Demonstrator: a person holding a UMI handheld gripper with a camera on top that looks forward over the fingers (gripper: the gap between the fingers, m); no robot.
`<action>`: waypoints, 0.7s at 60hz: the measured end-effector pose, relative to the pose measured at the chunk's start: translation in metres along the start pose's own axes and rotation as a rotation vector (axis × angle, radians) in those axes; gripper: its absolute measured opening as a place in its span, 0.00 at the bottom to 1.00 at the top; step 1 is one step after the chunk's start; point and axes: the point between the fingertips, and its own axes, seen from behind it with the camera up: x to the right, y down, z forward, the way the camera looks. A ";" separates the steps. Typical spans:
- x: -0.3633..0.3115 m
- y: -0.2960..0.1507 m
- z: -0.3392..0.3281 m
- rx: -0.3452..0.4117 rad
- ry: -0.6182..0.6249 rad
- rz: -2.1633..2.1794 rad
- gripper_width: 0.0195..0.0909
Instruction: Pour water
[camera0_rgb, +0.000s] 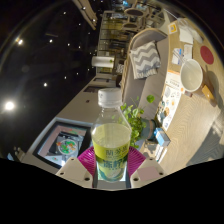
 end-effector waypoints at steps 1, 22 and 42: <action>0.003 -0.006 0.001 0.004 -0.010 0.050 0.24; 0.068 -0.093 -0.007 0.079 -0.088 0.664 0.24; 0.049 -0.093 -0.009 -0.034 0.044 0.160 0.24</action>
